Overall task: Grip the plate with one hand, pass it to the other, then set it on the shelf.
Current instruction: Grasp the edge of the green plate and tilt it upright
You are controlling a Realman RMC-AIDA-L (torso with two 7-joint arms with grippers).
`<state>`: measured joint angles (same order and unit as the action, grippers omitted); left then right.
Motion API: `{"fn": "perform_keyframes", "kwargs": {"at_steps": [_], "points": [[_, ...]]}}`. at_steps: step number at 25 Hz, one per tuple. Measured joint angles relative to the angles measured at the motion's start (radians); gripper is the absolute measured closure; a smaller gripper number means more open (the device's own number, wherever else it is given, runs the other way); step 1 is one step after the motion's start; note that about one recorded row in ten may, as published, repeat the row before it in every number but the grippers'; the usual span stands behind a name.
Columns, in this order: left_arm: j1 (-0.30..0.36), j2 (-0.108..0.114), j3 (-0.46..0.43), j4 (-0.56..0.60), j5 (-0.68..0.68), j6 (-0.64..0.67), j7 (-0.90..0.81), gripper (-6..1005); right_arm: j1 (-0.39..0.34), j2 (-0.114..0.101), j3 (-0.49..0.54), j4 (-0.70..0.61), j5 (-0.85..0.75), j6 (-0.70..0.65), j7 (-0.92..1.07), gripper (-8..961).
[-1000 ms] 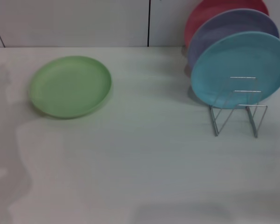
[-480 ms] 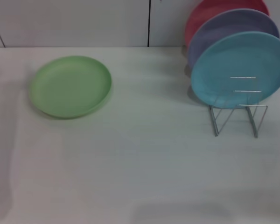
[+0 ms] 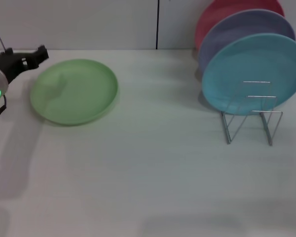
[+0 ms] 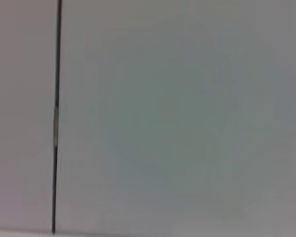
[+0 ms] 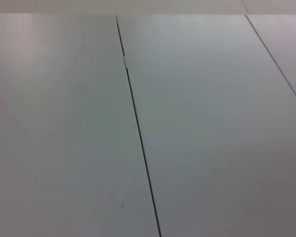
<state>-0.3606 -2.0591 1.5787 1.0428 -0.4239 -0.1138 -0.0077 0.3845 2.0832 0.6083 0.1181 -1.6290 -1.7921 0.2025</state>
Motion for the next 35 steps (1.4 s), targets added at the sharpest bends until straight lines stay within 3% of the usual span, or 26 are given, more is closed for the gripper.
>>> {"fn": "perform_keyframes", "kwargs": {"at_steps": [1,14,24,35], "points": [[-0.014,0.000,-0.039,0.016,0.001,-0.086,0.022,140,0.000,0.000,-0.001,0.000,0.000,0.000,0.000,224],[-0.118,-0.001,-0.256,0.009,0.006,-0.477,0.207,156,-0.001,0.001,-0.011,0.000,-0.002,0.001,0.000,225],[-0.220,0.001,-0.318,-0.075,0.040,-0.600,0.246,168,0.000,0.002,-0.027,0.000,-0.003,-0.005,0.000,226],[-0.348,0.000,-0.390,-0.226,0.100,-0.617,0.267,182,0.001,0.002,-0.035,0.002,-0.003,-0.009,0.000,225]]}}
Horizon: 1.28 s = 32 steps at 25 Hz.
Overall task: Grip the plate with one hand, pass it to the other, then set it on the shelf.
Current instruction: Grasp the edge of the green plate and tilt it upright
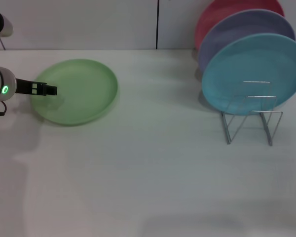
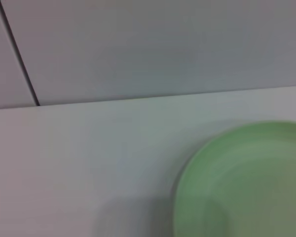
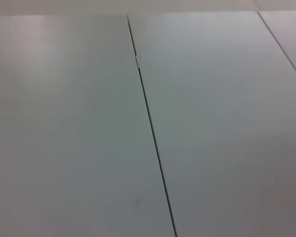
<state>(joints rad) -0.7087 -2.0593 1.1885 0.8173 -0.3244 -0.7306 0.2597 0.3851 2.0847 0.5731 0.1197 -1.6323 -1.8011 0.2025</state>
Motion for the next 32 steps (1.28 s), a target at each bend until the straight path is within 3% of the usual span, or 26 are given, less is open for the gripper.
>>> {"fn": "perform_keyframes", "kwargs": {"at_steps": [29,32], "points": [[-0.003,0.000,-0.009,-0.039,0.030,0.013,0.004,217,-0.001,-0.002,-0.019,0.000,0.000,-0.009,0.000,226],[-0.005,-0.001,-0.009,-0.048,0.030,0.013,0.004,347,-0.003,-0.002,-0.019,0.000,0.000,-0.014,0.000,226]]}}
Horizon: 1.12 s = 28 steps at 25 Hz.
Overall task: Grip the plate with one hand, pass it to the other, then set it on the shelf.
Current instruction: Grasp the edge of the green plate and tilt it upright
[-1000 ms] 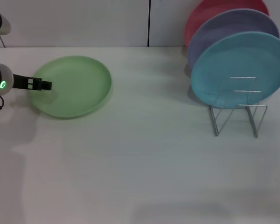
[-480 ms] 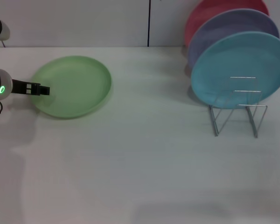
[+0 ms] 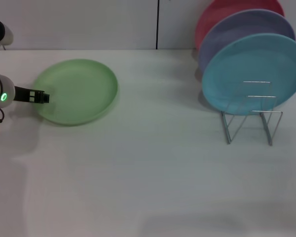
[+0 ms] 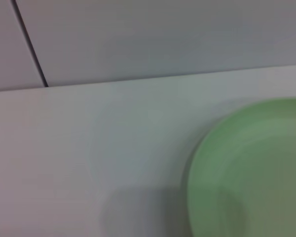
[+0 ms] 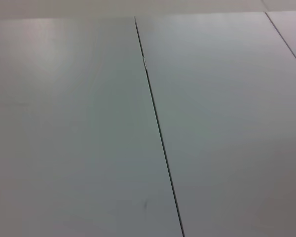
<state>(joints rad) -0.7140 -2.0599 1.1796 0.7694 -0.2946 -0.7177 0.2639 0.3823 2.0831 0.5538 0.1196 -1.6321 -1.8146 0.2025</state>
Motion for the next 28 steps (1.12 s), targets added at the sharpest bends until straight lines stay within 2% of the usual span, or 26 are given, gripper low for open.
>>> {"fn": "perform_keyframes", "kwargs": {"at_steps": [2,26,28], "points": [[-0.002,0.000,0.000,-0.004,0.000,0.000,0.000,434,0.000,0.000,0.000,0.000,0.000,-0.001,0.000,225],[-0.005,0.000,0.002,-0.017,0.000,-0.008,0.014,513,-0.005,0.002,-0.002,0.002,0.000,-0.004,0.000,225],[-0.005,0.000,0.002,-0.017,0.000,-0.008,0.014,588,-0.005,0.002,-0.002,0.003,0.000,-0.004,0.000,225]]}}
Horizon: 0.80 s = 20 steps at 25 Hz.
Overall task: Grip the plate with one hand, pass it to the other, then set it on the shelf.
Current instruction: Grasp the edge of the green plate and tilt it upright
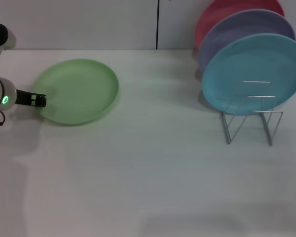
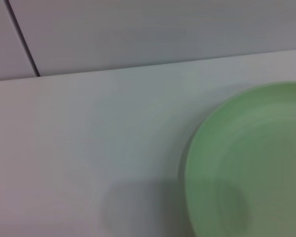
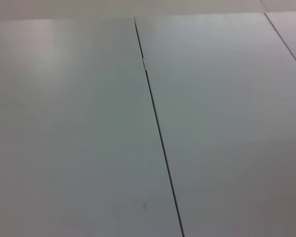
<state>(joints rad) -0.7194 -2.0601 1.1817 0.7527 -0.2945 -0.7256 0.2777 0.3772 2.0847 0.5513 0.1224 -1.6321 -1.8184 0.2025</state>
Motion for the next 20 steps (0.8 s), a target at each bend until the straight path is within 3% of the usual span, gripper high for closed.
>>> {"fn": "perform_keyframes", "kwargs": {"at_steps": [3,20], "points": [[0.000,0.000,0.000,0.001,0.000,0.000,0.000,701,0.000,0.000,0.000,0.000,0.000,0.000,0.000,225],[0.000,0.000,-0.010,0.007,-0.003,-0.026,0.023,721,-0.001,-0.001,-0.010,0.006,0.000,-0.012,0.000,226]]}}
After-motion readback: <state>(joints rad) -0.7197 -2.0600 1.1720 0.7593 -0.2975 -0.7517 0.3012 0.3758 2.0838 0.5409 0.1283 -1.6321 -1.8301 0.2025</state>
